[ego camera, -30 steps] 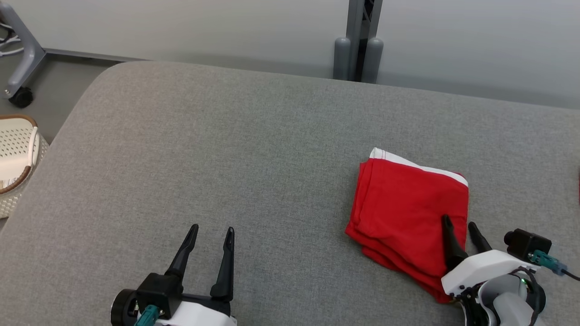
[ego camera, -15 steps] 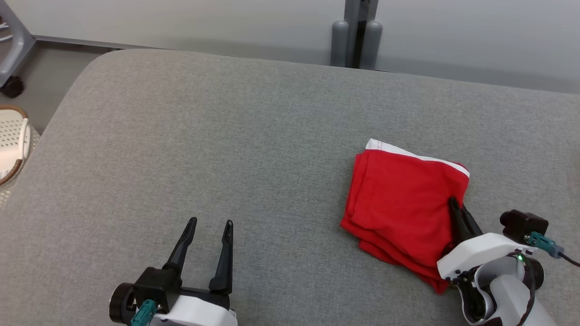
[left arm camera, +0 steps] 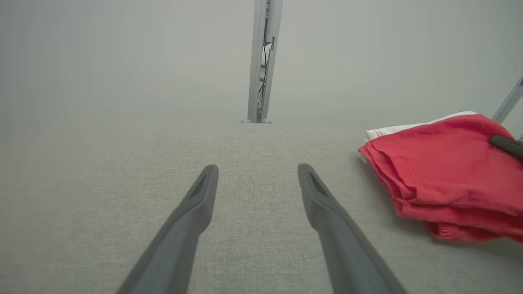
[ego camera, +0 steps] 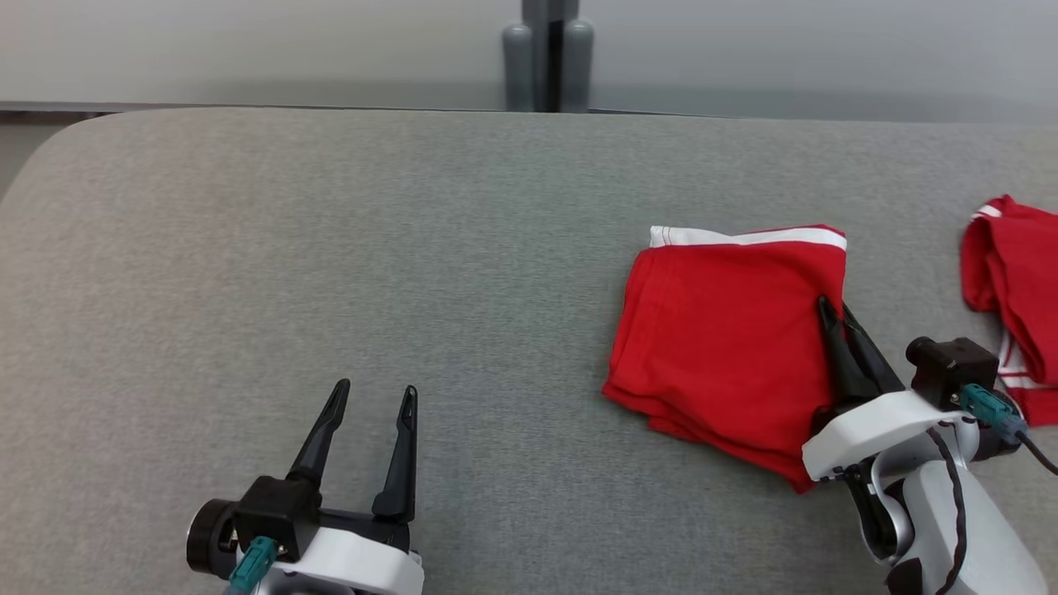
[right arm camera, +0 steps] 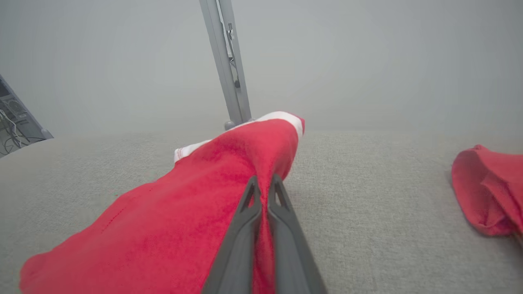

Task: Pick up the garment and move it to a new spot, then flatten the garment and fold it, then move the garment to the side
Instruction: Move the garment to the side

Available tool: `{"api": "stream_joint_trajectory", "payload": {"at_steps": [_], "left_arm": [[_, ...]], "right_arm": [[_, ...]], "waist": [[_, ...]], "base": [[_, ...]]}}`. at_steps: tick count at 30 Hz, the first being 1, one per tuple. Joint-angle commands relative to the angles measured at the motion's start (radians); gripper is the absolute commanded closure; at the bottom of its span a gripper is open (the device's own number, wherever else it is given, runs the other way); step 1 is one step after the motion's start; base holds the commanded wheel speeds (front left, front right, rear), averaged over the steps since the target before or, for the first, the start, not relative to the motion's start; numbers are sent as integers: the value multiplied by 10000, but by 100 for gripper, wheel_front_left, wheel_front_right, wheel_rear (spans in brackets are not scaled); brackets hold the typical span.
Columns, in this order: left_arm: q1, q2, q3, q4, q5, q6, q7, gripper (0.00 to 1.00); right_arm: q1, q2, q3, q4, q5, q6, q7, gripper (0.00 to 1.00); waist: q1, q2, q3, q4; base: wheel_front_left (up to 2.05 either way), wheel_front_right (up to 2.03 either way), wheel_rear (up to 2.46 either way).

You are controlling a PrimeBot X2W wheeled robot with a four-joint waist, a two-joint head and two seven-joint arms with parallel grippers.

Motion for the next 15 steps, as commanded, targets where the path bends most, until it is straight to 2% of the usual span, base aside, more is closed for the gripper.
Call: {"api": "stream_joint_trajectory", "payload": {"at_steps": [1, 9, 15], "left_arm": [[-210, 41, 104, -52, 103, -64, -47, 0], [-270, 153, 275, -254, 381, -258, -45, 0], [-322, 245, 326, -309, 499, -337, -45, 0]], "right_arm": [[-65, -175, 65, -159, -245, -1, -15, 100], [-382, -424, 59, -628, -608, -3, -15, 100], [-446, -348, 8, -793, -660, -3, -15, 100]], "waist": [[0, 0, 107, -423], [0, 0, 373, -1573], [0, 0, 511, -2297]], "base": [[0, 0, 0], [0, 0, 0], [0, 0, 0]]}}
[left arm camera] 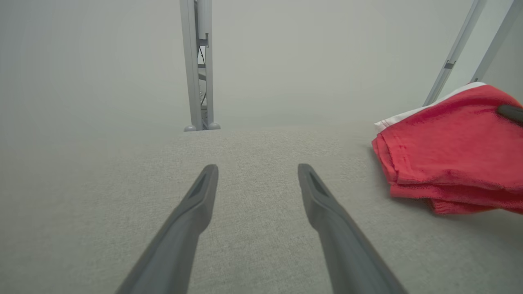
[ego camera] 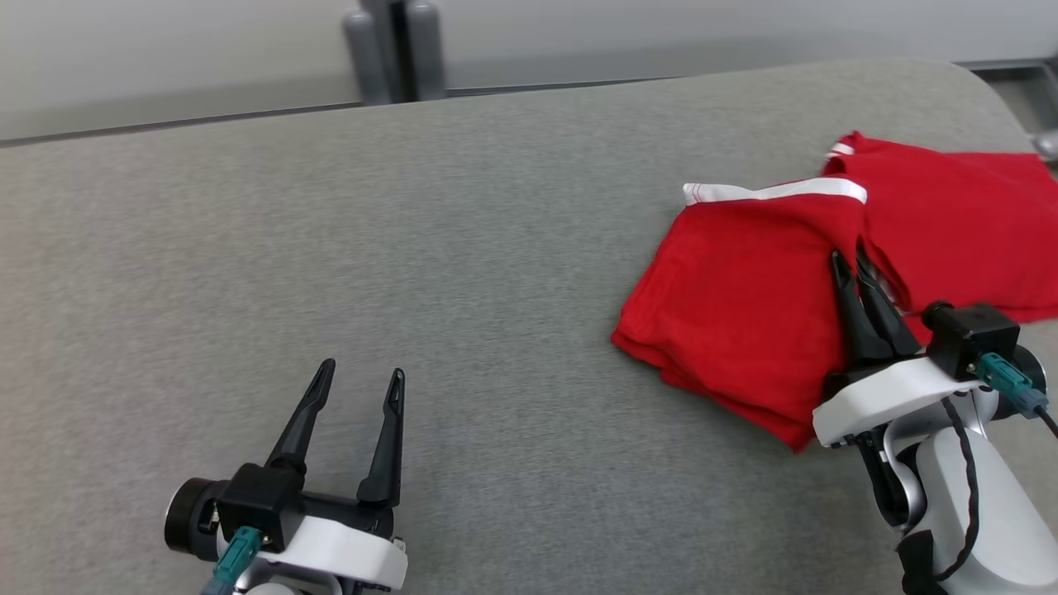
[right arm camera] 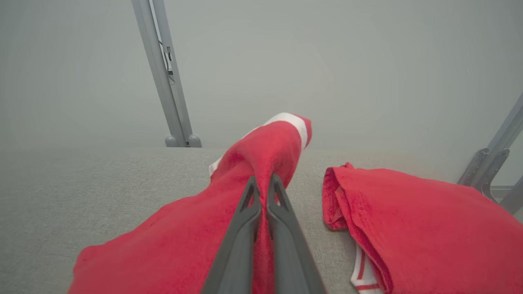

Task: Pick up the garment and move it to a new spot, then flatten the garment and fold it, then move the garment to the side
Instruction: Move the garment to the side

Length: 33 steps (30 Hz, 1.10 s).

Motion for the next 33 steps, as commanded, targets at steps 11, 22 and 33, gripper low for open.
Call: {"api": "stream_joint_trajectory", "payload": {"at_steps": [11, 22, 33], "left_arm": [[-459, 173, -68, -94, 197, -155, -47, 0], [-1183, 405, -319, -261, 375, -383, 58, 0], [-1497, 390, -364, -287, 251, -327, 1, 0]], "right_arm": [[-263, -212, -90, 123, -203, -4, -15, 100], [-2213, -2400, 598, 1537, -1147, -6, -15, 100], [-3826, -3834, 776, 2431, -2387, -8, 602, 100]], "waist": [[0, 0, 461, -1017], [0, 0, 1438, -230], [0, 0, 2112, -141]], "base": [[0, 0, 0], [0, 0, 0], [0, 0, 0]]}}
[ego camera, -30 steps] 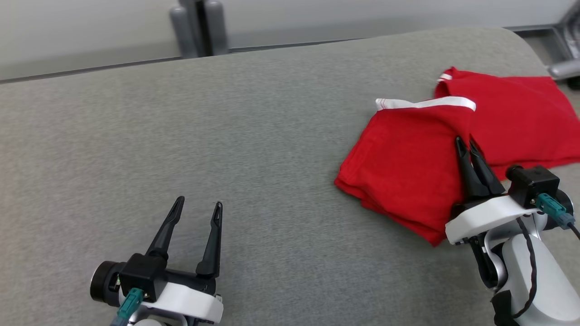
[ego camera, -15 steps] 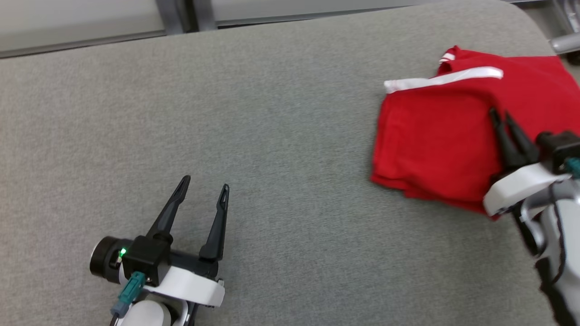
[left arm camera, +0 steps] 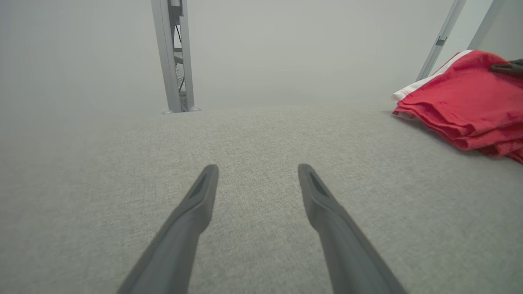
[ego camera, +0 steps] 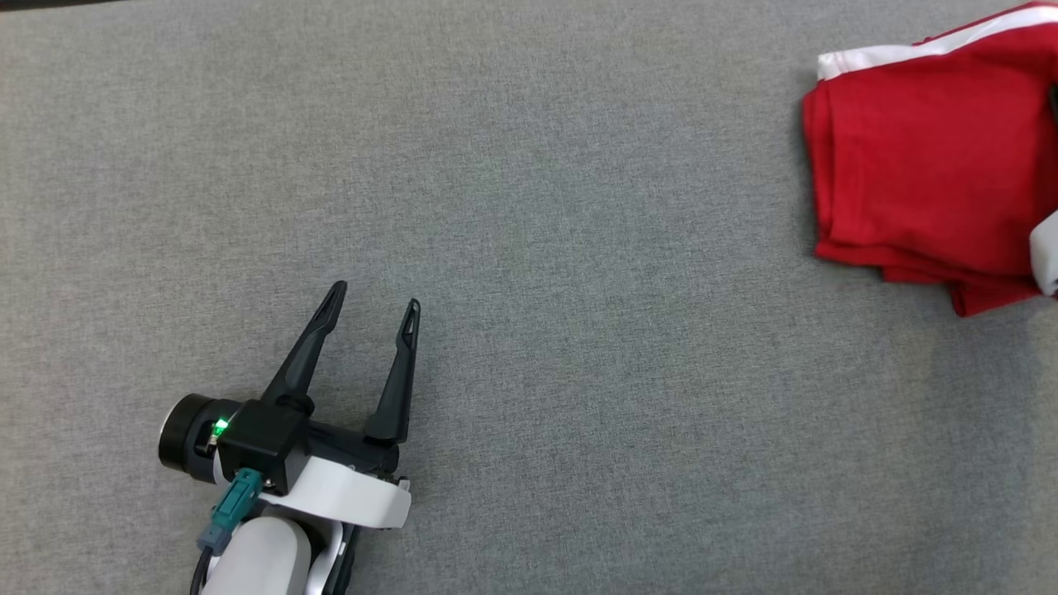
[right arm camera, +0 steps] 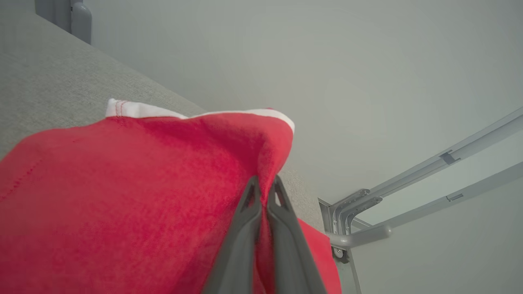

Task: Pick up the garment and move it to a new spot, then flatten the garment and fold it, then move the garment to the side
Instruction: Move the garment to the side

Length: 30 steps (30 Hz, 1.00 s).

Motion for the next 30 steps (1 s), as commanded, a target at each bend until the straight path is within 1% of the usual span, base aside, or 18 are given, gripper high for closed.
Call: {"api": "stream_joint_trajectory", "payload": {"at_steps": [1, 8, 12, 17, 18, 19, 20, 21, 22, 25, 30], "left_arm": [[-234, 2, -6, 23, -29, -14, -50, 0], [-458, -35, -50, 74, -78, -74, -70, 0], [-548, 24, 23, 94, -115, -99, -82, 0], [-645, 27, -7, 129, -132, -134, -91, 0], [-649, 27, 3, 136, -139, -130, -91, 0], [-651, 29, 12, 138, -148, -119, -92, 0], [-642, 34, 19, 145, -159, -121, -93, 0], [-619, 35, 23, 157, -168, -122, -89, 0], [-584, 37, 27, 168, -166, -120, -87, 0], [-475, 16, 16, 198, -180, -89, -88, 0], [-355, -51, -2, 229, -180, 9, -88, 0]], "right_arm": [[-172, -235, -133, 5, -99, -11, 111, 100], [-232, -578, -372, -301, -432, -11, 517, 100], [-34, -661, -324, -429, -572, -11, 777, 100], [101, -667, -621, -477, -1079, -11, 1020, 100], [149, -658, -715, -530, -1220, -11, 1044, 89], [197, -620, -815, -564, -1313, -11, 1065, 71], [260, -583, -920, -594, -1427, -11, 1092, 58], [307, -563, -1038, -633, -1542, -11, 1073, 31], [340, -552, -1150, -679, -1684, -11, 1091, 0], [535, -488, -1559, -814, -2138, -11, 1246, 0], [979, -243, -2470, -1496, -3095, -11, 1009, 0]], "waist": [[0, 0, 71, -28], [0, 0, 215, -32], [0, 0, 290, -51], [0, 0, 305, 83], [0, 0, 290, 112], [0, 0, 270, 133], [0, 0, 239, 154], [0, 0, 198, 175], [0, 0, 156, 192], [0, 0, -5, 258], [0, 0, -324, 358]], "base": [[0, 0, 0], [0, 0, 0], [0, 0, 0], [0, 0, 0], [0, 0, 0], [0, 0, 0], [0, 0, 0], [0, 0, 0], [0, 0, 0], [0, 0, 0], [0, 0, 0]]}}
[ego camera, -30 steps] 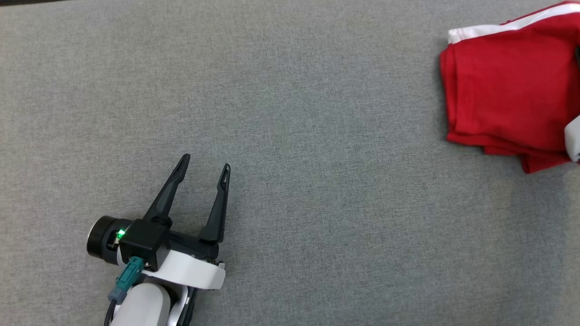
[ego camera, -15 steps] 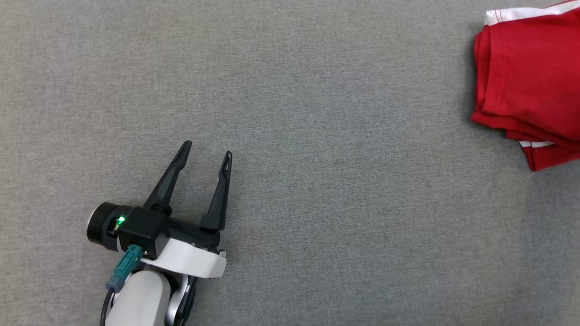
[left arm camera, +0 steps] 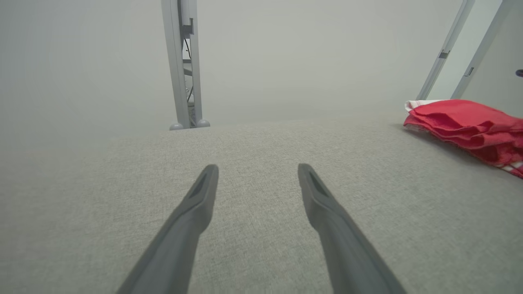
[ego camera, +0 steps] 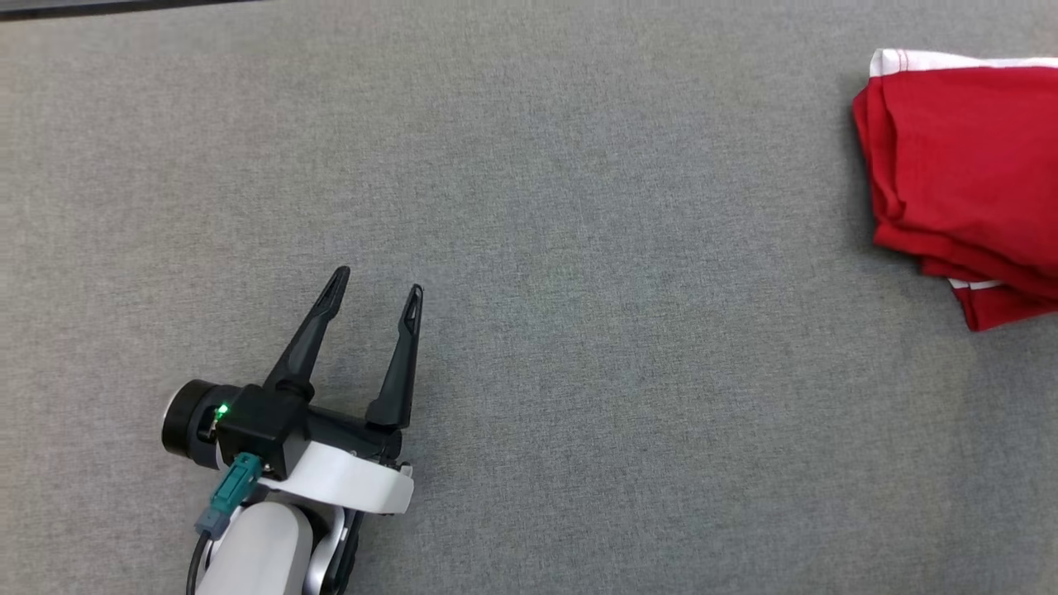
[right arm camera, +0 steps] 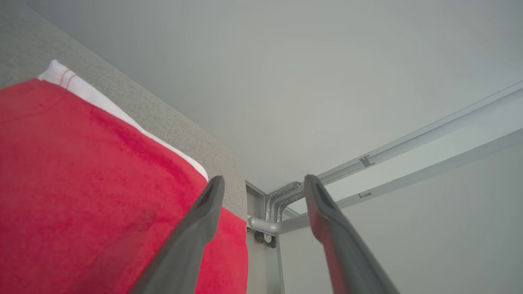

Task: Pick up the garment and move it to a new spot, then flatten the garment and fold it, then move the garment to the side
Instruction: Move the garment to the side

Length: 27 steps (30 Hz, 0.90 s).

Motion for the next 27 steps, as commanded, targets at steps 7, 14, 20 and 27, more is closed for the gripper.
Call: {"api": "stream_joint_trajectory", "payload": {"at_steps": [7, 14, 20, 27], "left_arm": [[358, -143, 167, 92, -239, 242, -45, 0], [813, -355, 418, 265, -849, 541, -45, 0], [1158, -426, 623, 256, -1158, 832, -45, 0], [1842, -469, 843, 264, -1518, 818, -44, 0]], "right_arm": [[909, 1655, -636, -893, 400, -10, -1074, 0], [2066, 3015, 661, -1334, 3109, -10, -1659, 0], [3339, 3639, 1256, -2400, 4215, -10, -1696, 0], [5547, 4200, 1754, -4098, 5164, -10, -1694, 0]], "waist": [[0, 0, -910, 296], [0, 0, -2049, 808], [0, 0, -2706, 1204], [0, 0, -3540, 1392]], "base": [[0, 0, 0], [0, 0, 0], [0, 0, 0], [0, 0, 0]]}}
